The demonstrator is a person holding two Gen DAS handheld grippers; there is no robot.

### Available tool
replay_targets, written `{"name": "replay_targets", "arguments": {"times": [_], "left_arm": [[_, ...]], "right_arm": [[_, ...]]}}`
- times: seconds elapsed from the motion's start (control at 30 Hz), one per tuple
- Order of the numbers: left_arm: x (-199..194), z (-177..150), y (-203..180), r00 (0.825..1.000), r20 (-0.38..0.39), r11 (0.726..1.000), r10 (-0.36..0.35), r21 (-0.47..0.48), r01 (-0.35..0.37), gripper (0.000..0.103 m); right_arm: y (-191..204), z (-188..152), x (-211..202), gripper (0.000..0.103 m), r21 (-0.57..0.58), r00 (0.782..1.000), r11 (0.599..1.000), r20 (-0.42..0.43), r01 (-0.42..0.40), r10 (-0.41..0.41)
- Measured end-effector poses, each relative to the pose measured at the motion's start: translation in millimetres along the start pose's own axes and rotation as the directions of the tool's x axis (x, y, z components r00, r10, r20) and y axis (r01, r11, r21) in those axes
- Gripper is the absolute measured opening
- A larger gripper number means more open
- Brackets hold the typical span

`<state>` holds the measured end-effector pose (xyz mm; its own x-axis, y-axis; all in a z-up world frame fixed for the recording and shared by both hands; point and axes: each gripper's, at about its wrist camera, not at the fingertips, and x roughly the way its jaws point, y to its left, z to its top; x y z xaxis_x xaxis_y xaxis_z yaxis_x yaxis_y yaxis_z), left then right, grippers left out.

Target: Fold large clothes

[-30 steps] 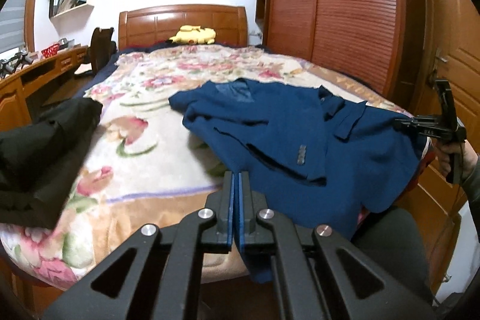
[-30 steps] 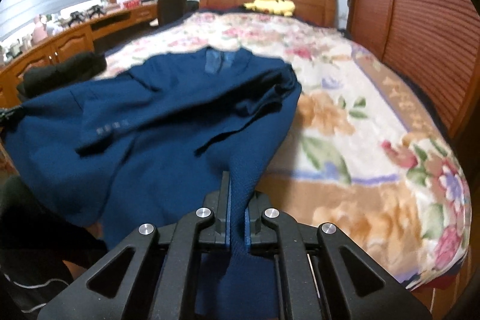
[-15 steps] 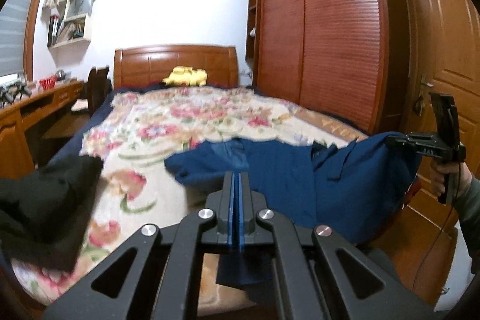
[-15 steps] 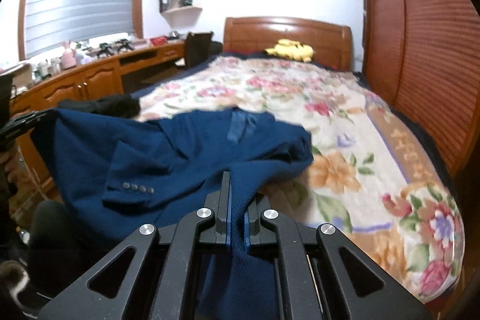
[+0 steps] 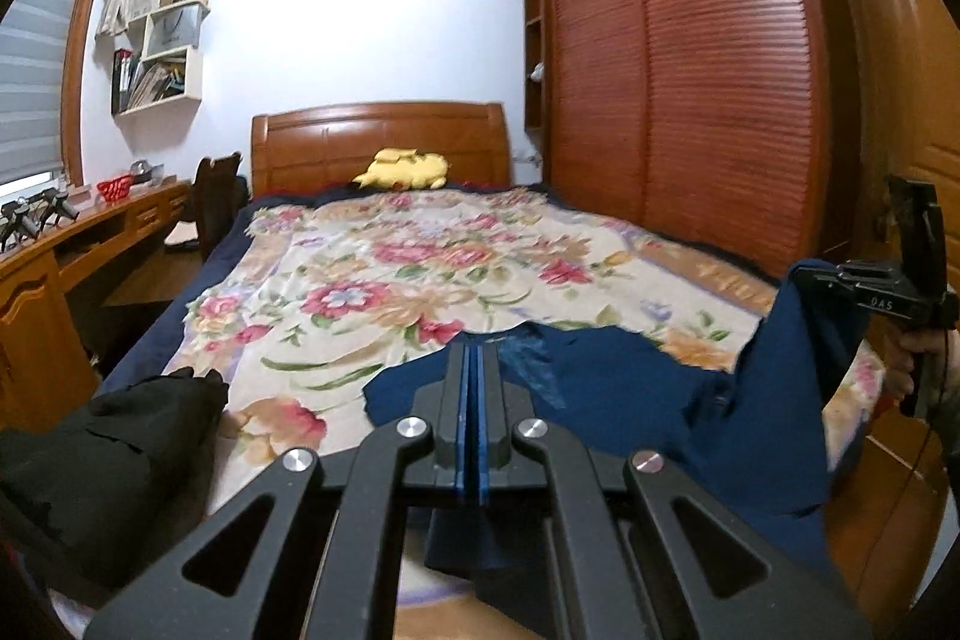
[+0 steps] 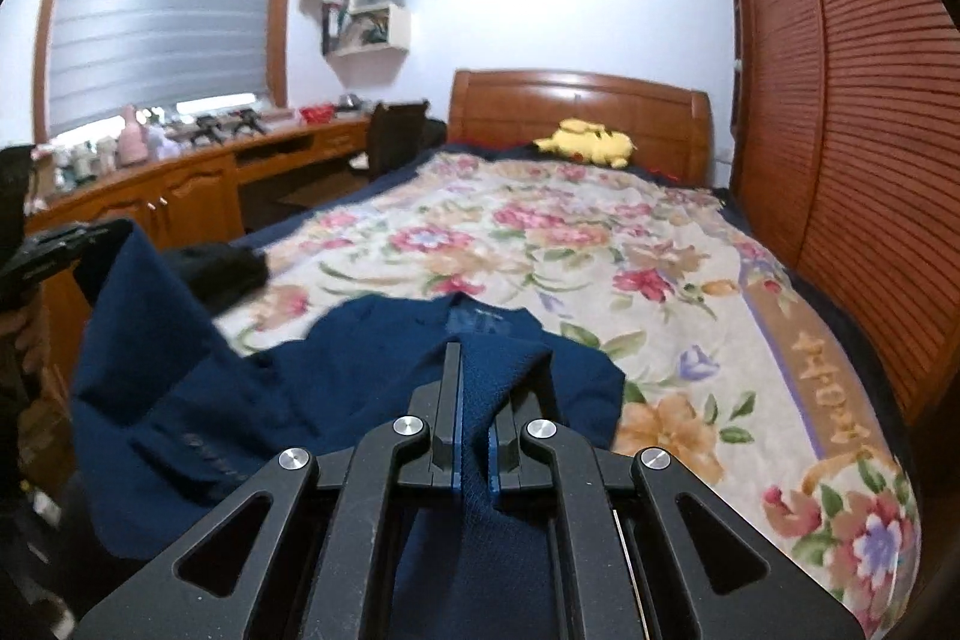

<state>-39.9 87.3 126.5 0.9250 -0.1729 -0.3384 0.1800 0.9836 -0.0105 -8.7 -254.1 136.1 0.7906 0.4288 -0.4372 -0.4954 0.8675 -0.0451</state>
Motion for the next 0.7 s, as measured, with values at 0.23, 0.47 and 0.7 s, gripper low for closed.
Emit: {"name": "replay_targets", "arguments": {"times": [0.23, 0.47, 0.7], "left_arm": [[89.6, -1.1, 40.3, 0.994, -0.072, 0.997, 0.077, -0.019, -0.079, 0.0], [168.9, -1.3, 71.9, 0.982, -0.133, 0.989, 0.136, -0.03, -0.141, 0.0], [226.0, -1.3, 92.2, 0.97, -0.168, 0.982, 0.176, -0.035, -0.185, 0.0]], "right_arm": [[-43.2, 4.4, 86.8, 0.003, 0.035, 0.998, 0.999, -0.051, 0.039, -0.037], [-80.2, 3.9, 177.5, 0.003, 0.012, 0.989, 0.995, -0.112, 0.099, -0.097], [-125.5, -1.2, 236.8, 0.003, 0.081, 0.978, 0.982, -0.134, 0.173, -0.162]]}}
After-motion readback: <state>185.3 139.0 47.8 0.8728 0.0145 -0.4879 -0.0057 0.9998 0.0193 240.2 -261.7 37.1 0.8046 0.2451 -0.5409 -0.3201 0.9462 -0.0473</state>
